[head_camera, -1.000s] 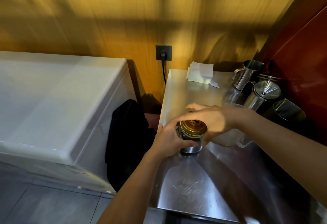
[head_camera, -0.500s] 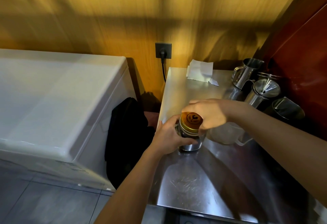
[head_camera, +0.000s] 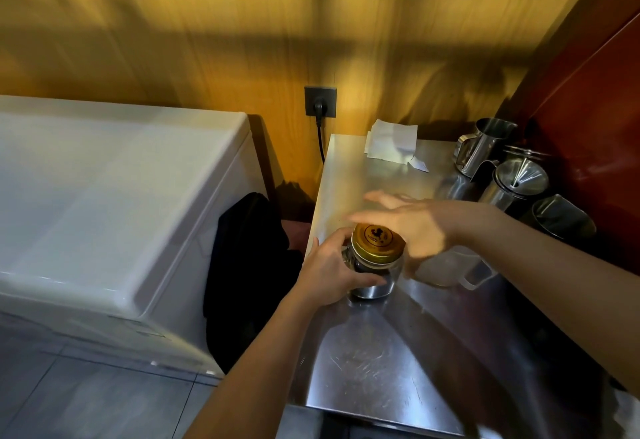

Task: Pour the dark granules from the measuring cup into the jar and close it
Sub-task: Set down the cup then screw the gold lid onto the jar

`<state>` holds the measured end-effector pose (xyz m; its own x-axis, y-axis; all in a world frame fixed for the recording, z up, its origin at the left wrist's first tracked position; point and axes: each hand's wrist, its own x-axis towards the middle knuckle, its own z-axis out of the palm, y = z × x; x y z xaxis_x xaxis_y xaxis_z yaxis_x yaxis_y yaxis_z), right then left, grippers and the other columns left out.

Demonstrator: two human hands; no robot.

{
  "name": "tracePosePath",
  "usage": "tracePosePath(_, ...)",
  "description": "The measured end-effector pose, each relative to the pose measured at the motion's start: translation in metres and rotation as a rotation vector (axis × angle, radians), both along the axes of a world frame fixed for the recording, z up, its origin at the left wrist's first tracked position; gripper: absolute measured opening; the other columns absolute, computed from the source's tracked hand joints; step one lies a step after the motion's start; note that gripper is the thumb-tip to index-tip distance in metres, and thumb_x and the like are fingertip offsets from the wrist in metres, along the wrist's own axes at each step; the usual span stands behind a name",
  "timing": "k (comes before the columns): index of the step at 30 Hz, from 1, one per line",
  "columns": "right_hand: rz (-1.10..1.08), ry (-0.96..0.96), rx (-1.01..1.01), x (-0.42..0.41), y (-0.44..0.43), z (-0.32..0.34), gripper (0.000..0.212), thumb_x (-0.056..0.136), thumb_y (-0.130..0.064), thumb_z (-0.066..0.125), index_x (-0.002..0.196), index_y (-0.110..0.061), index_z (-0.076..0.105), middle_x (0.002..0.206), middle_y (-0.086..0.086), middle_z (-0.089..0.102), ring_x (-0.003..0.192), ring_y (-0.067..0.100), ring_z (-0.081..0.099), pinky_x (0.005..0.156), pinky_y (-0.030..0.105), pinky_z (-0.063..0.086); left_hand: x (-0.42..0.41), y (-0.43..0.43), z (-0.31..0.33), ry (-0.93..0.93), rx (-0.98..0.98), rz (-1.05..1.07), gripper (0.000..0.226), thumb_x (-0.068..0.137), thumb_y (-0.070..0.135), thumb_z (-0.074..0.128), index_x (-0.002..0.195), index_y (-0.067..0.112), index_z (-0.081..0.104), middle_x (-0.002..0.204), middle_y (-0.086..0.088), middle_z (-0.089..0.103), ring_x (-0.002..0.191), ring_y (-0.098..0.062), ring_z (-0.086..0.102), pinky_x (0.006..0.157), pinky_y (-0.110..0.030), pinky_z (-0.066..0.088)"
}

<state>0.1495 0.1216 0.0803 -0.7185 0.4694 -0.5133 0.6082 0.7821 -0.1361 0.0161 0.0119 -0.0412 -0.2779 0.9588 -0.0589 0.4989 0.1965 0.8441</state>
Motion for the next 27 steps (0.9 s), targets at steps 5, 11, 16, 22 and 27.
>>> tracePosePath(5, 0.059, 0.118, 0.174, -0.012, -0.010, 0.005, 0.096, 0.062, -0.080, 0.051, 0.132, -0.017, 0.033, 0.119, 0.011, 0.052, 0.102, 0.027, 0.054, 0.083, 0.037, 0.050, 0.001, 0.002, -0.001, -0.024, 0.011, -0.015, 0.074, 0.052, 0.047, 0.086, 0.115, 0.036, 0.048, 0.096, 0.035, 0.048, 0.106, -0.011, 0.050, 0.110, -0.055, 0.029)
tracePosePath(11, 0.152, 0.196, 0.025, -0.017, -0.001, -0.011, 0.049, 0.070, -0.044, 0.070, 0.107, -0.020, 0.050, 0.095, 0.003, 0.052, 0.080, 0.018, 0.052, 0.060, 0.025, 0.042, 0.002, 0.002, 0.001, -0.026, 0.017, 0.006, 0.075, 0.052, 0.048, 0.085, 0.116, 0.034, 0.048, 0.094, 0.035, 0.046, 0.103, -0.006, 0.044, 0.112, -0.053, 0.027)
tracePosePath(16, 0.421, 0.263, -0.034, -0.012, 0.016, -0.022, 0.059, 0.065, -0.012, 0.062, 0.118, -0.033, 0.047, 0.109, -0.003, 0.047, 0.100, 0.015, 0.046, 0.083, 0.033, 0.047, 0.003, 0.001, 0.001, -0.028, 0.011, 0.013, 0.080, 0.052, 0.050, 0.085, 0.119, 0.035, 0.046, 0.094, 0.038, 0.041, 0.105, -0.003, 0.038, 0.114, -0.053, 0.024)
tracePosePath(22, 0.374, 0.253, 0.072, -0.011, 0.021, -0.029, 0.038, 0.068, -0.045, 0.063, 0.098, -0.023, 0.054, 0.090, -0.005, 0.052, 0.079, 0.015, 0.055, 0.063, 0.029, 0.050, 0.006, 0.001, 0.001, -0.032, 0.016, -0.002, 0.078, 0.049, 0.055, 0.082, 0.115, 0.034, 0.047, 0.096, 0.031, 0.051, 0.112, -0.008, 0.044, 0.112, -0.055, 0.027)
tracePosePath(27, 0.200, 0.370, 0.495, -0.015, -0.008, -0.032, 0.076, 0.061, -0.089, 0.016, 0.048, -0.017, 0.037, 0.046, -0.005, 0.041, 0.042, 0.010, 0.040, 0.047, 0.026, 0.035, 0.010, 0.001, 0.002, -0.093, 0.067, -0.016, 0.083, 0.049, 0.054, 0.080, 0.120, 0.026, 0.048, 0.115, 0.006, 0.063, 0.117, -0.021, 0.054, 0.108, -0.058, 0.032)
